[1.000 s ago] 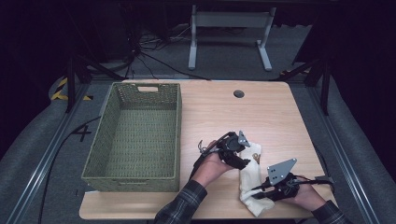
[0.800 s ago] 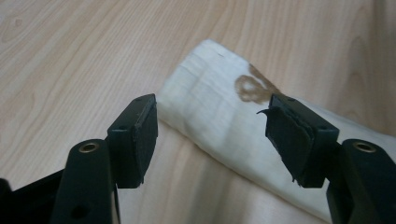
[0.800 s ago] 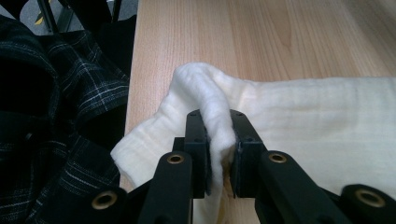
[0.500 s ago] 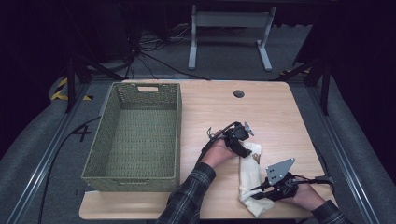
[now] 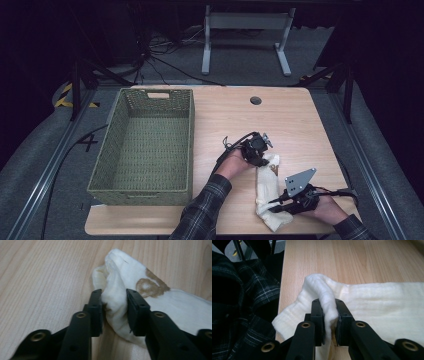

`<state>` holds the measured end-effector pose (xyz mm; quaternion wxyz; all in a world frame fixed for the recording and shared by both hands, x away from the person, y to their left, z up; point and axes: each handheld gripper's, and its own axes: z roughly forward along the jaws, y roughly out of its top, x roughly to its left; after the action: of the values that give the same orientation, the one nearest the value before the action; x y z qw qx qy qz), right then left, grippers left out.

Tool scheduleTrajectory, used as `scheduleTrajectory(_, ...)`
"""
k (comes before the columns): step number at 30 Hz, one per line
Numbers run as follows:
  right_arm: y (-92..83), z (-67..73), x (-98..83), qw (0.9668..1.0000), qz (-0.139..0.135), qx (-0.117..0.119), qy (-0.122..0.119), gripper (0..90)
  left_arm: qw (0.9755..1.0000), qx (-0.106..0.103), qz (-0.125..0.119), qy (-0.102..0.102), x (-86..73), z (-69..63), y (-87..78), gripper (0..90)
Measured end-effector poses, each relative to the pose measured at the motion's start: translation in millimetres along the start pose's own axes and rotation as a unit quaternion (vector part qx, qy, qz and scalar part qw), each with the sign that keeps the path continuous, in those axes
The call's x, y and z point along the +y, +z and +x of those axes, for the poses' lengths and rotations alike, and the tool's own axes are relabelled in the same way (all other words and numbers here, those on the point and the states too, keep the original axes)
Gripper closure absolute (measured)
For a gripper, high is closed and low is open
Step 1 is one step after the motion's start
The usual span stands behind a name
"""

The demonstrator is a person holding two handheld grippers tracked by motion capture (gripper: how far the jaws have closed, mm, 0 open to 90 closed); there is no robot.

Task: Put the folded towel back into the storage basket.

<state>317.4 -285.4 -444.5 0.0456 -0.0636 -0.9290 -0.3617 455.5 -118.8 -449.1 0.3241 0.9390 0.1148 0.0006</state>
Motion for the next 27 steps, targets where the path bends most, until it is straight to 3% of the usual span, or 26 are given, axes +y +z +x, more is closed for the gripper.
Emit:
scheduleTrajectory(6, -3.7, -3.3, 2.5, 0.9999, -0.014, 0.0, 0.009, 80.1, 0.9999, 0.01, -0.006, 0.007, 1.6, -3.5, -3.5, 78.9)
scheduleTrajectory(10, -7.0, -5.8, 4.0, 0.9997, -0.022, -0.005, 0.014, 80.1, 0.9996, 0.006, -0.029, -0.005, 3.2, -3.9, -13.8, 79.1)
scheduleTrajectory(15, -12.9, -12.3, 9.0, 0.9989, -0.036, -0.013, 0.028, 80.0, 0.9991, 0.01, -0.04, -0.013, 3.7, -4.2, -30.9, 79.0)
scheduleTrajectory(27, -25.6, -23.4, 41.1, 0.9975, -0.057, -0.026, 0.031, 80.0, 0.9966, 0.054, -0.06, -0.019, 6.9, -15.1, -79.1, 79.0)
